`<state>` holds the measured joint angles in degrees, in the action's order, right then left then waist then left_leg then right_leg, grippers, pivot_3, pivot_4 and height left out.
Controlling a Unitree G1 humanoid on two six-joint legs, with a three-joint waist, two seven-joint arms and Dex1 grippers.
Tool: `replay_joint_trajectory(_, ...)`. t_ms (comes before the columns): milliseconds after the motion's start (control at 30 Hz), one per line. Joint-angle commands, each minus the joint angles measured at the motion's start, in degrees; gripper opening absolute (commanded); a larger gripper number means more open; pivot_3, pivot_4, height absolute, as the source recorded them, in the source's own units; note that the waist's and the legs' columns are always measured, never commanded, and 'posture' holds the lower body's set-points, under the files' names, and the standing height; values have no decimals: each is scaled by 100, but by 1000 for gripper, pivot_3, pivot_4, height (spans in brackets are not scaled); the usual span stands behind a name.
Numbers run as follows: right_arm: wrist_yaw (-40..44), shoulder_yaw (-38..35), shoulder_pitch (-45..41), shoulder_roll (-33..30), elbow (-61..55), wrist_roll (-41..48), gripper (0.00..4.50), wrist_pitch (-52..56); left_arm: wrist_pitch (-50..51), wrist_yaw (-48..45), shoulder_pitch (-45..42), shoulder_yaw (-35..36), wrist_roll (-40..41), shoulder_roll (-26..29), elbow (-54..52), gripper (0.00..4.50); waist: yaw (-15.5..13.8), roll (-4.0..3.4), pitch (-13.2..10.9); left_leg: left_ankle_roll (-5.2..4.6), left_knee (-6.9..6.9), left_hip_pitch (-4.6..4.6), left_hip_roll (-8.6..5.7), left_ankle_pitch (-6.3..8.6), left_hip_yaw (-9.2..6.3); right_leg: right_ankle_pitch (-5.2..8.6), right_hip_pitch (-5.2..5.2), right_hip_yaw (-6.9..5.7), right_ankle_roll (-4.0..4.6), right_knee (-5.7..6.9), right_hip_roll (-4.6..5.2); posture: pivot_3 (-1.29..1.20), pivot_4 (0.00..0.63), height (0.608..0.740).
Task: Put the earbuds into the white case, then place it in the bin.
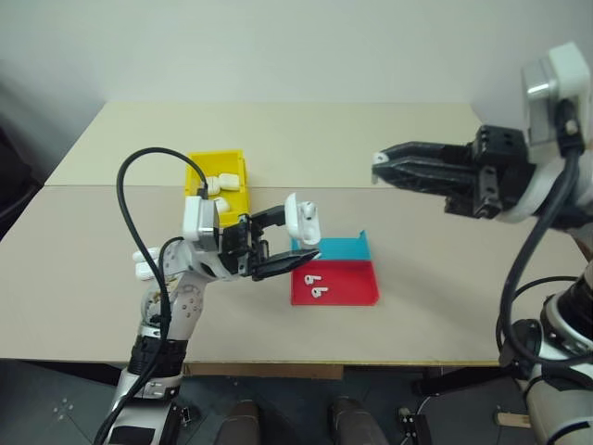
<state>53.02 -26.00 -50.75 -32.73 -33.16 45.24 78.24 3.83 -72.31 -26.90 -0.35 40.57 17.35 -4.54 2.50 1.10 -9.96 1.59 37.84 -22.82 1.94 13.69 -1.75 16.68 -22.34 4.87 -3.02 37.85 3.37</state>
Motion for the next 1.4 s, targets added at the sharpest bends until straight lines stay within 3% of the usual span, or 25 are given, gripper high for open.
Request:
replay_joint_trajectory(33,-593,-293,-26,145,-230,630,617,213,-44,-27,-126,-52,5,-76,-146,2772,-11,0,0,-1,0,-1,0,-1,-1,0,0,-1,0,-1,0,0,150,740)
replay_joint_trajectory(333,-1508,-70,423,247,-363,1865,617,-72,-105,-2,-268,-88,-72,-209,-67,2772,-21,0,0,-3,0,-8,0,-2,-4,0,0,-5,-1,-11,1,0,150,740)
replay_joint_trajectory(733,-1995,509,841,-62,-348,2888,617,-986,-156,-48,-376,-96,-196,-340,61,2772,-15,0,0,-4,0,-8,0,-2,-4,0,3,-6,-3,-15,0,0,150,740)
replay_joint_trajectory(1400,-1974,1280,1395,-801,-427,2795,617,-2011,-132,77,-249,-111,-231,-431,-113,2772,-23,1,-1,-4,0,-10,0,-2,-6,1,3,-8,-4,-20,0,0,150,740)
